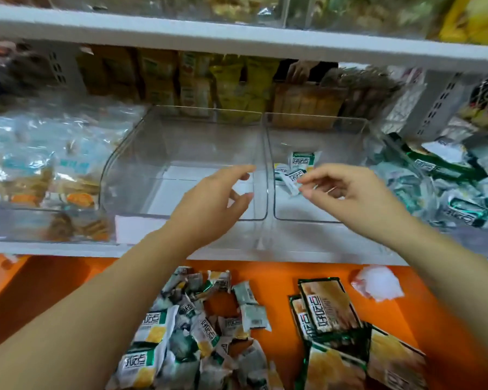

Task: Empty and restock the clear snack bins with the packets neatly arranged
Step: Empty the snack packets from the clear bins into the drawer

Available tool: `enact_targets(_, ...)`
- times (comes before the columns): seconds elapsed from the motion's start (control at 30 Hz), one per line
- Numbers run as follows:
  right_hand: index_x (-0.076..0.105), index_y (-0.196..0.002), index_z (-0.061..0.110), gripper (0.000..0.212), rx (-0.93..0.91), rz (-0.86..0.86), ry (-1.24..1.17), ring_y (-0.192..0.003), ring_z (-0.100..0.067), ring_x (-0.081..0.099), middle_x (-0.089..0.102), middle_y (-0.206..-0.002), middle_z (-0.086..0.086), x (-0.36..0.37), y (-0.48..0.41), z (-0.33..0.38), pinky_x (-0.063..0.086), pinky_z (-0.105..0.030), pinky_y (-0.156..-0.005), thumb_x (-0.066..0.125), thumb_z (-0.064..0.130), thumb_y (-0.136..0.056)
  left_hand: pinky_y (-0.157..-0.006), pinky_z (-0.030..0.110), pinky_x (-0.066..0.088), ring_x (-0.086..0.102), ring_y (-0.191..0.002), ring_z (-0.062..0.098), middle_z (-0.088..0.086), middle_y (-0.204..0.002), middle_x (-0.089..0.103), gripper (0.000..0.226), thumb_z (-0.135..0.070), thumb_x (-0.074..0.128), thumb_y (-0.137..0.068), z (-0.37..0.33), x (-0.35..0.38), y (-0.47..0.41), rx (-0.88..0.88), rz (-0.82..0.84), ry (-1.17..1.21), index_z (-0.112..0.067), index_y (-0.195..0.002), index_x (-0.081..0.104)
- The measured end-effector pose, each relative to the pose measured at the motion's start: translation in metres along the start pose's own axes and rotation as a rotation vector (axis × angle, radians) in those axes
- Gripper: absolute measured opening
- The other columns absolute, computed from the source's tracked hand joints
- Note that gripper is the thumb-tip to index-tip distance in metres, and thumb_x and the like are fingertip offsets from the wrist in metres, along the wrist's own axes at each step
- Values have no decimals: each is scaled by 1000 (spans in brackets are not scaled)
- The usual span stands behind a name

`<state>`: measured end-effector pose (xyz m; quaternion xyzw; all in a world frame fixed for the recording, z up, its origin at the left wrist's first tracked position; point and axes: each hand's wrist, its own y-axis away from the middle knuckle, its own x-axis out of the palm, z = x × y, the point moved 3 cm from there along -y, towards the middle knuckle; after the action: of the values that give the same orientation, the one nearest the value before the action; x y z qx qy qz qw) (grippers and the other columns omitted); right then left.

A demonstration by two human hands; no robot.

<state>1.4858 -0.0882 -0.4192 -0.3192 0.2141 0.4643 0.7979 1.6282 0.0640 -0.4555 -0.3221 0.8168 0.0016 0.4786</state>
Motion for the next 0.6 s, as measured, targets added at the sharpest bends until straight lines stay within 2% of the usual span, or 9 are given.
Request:
enact_targets(0.1, 66, -95, 23, 21, 38, -18, 105, -73, 2, 59, 67, -87, 4, -12, -31, -35, 42, -7, -69, 69, 6, -84, -81, 9, 38, 49, -89, -18, -22, -124, 41, 44, -35, 46, -98, -9, 13, -24, 45, -25, 110, -36, -142, 38)
enact_targets(0.13, 66, -102, 20, 23, 52, 8, 167, -79, -1, 60, 67, -93, 2, -13, -42, -48, 41, -7, -72, 70, 7, -84, -78, 1, 35, 47, -90, -23, -22, -124, 39, 43, -35, 45, -98, -10, 16, -31, 55, -18, 137, -37, -141, 39)
enact_targets(0.2, 63, -116, 14, 33, 79, 79, 323, -97, -13, 59, 65, -110, -4, -13, -63, -74, 39, -13, -82, 70, 10, -84, -78, -6, 33, 47, -92, -24, -18, -130, 41, 38, -37, 45, -98, -8, 22, -42, 58, -3, 188, -41, -135, 44)
enact_targets(0.27, 56, -128, 15, 47, 119, 153, 450, -115, -20, 52, 57, -125, -7, -10, -84, -97, 35, -21, -91, 70, 13, -83, -76, -7, 35, 48, -91, -26, -15, -131, 41, 30, -37, 47, -96, -5, 25, -47, 45, 6, 246, -46, -125, 48)
enact_targets(0.37, 41, -142, 17, 71, 123, 285, 581, -128, -27, 40, 45, -139, -13, -2, -111, -120, 29, -25, -100, 75, 18, -80, -71, -5, 37, 48, -89, -27, -19, -126, 41, 26, -37, 51, -94, -3, 25, -49, 33, 22, 344, -46, -118, 50)
enact_targets(0.5, 29, -148, 17, 90, 134, 413, 737, -135, -29, 34, 38, -148, -13, 12, -144, -138, 24, -33, -110, 80, 26, -74, -70, -5, 35, 52, -89, -25, -26, -122, 42, 27, -38, 54, -91, 0, 22, -50, 18, 31, 431, -45, -118, 53)
enact_targets(0.6, 26, -149, 18, 98, 162, 445, 734, -136, -29, 34, 36, -150, -11, 19, -162, -147, 26, -33, -111, 83, 32, -70, -71, -6, 35, 51, -92, -24, -31, -121, 43, 28, -43, 54, -89, 4, 24, -50, -6, 55, 457, -49, -116, 54)
